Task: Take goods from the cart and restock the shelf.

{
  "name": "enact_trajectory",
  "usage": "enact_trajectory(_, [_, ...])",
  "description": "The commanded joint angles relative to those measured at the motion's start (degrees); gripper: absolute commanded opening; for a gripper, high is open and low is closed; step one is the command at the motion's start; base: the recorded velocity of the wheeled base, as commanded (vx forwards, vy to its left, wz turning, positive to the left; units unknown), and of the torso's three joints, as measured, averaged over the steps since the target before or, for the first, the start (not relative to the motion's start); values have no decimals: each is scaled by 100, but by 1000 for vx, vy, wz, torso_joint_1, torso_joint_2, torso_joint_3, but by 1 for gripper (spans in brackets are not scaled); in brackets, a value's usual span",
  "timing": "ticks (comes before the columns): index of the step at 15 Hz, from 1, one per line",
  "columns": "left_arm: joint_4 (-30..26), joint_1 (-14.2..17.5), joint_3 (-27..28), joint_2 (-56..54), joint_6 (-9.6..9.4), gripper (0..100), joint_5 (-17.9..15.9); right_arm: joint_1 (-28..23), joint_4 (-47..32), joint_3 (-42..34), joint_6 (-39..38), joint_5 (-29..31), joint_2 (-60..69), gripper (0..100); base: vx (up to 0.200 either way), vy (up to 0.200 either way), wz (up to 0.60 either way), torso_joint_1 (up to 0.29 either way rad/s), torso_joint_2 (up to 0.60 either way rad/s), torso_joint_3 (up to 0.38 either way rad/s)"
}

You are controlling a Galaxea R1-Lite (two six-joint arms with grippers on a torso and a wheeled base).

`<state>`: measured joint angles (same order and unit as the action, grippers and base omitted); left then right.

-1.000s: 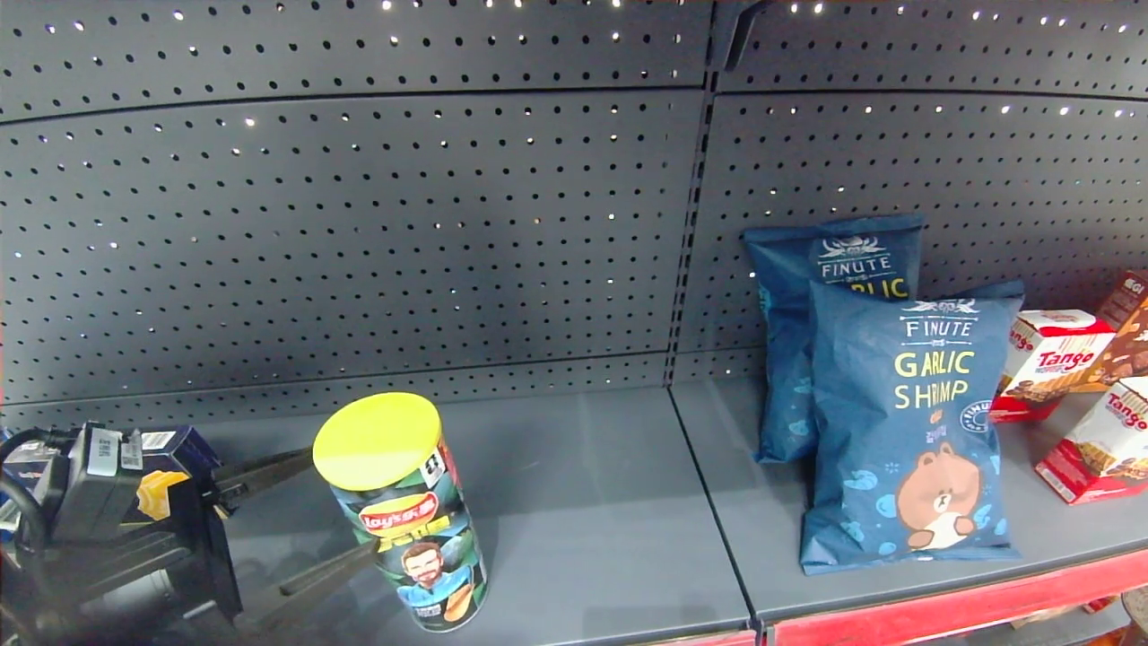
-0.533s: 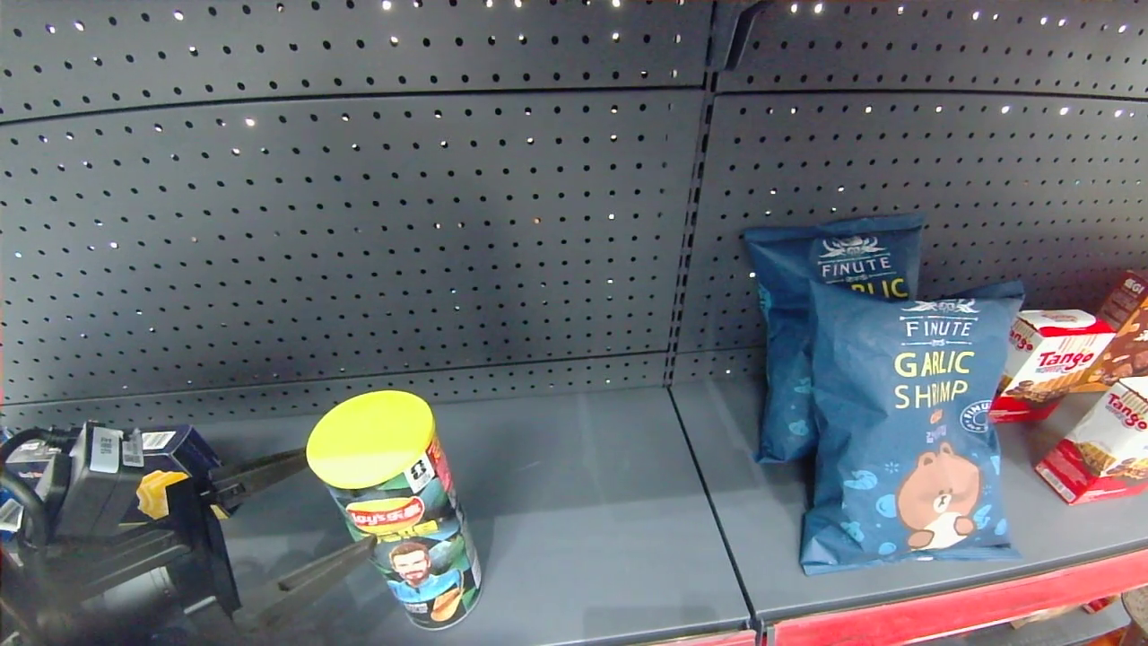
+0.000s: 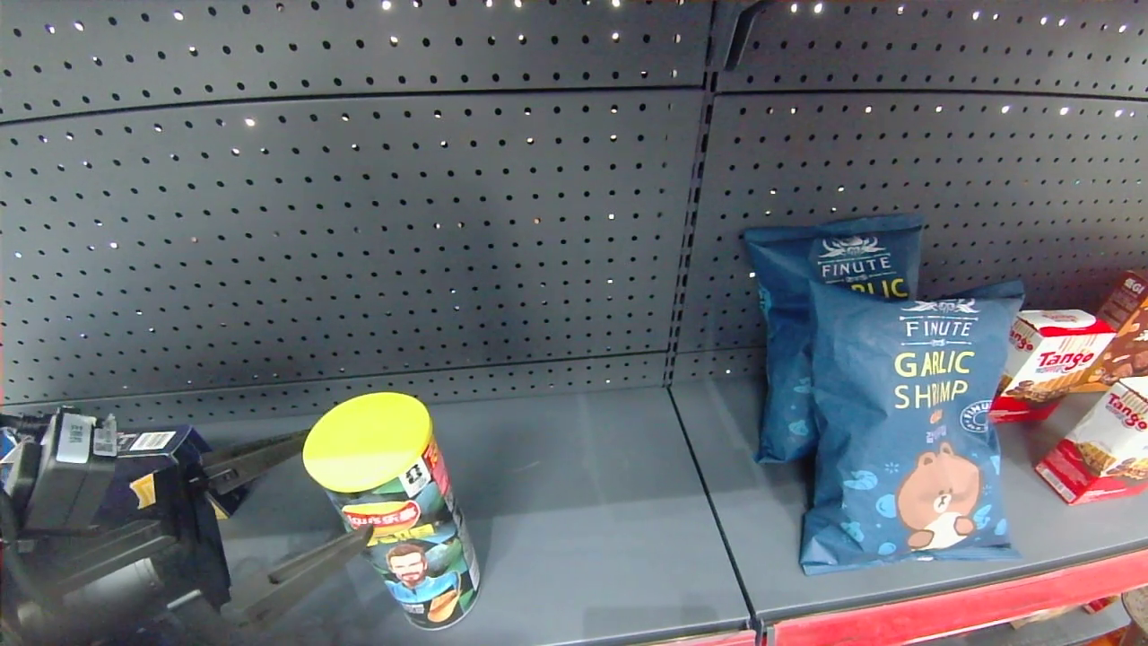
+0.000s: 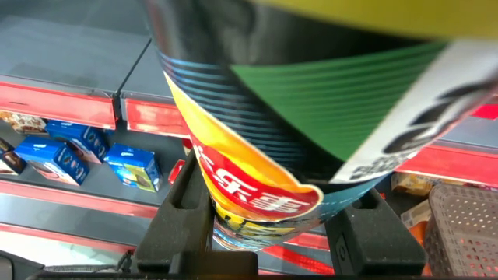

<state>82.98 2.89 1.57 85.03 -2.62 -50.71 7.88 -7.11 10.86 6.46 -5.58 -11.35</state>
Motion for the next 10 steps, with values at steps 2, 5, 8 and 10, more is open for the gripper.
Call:
enact_trajectory(2, [-19, -271, -78, -883, 341, 100, 0, 12, 8, 4, 4, -4, 10, 0, 0, 0, 0, 0, 0, 0])
enact_trajectory(5, [-652, -236, -122, -1674, 350, 100, 9, 21, 8, 4, 4, -4, 10, 0, 0, 0, 0, 0, 0, 0])
enact_trajectory(8, [-1935, -157, 150, -2896, 429, 100, 158, 4, 16, 12, 4, 13, 71, 0, 0, 0, 0, 0, 0, 0])
enact_trajectory(10, [-2603, -122, 370, -3555, 658, 100, 343, 4, 8, 12, 4, 13, 124, 0, 0, 0, 0, 0, 0, 0])
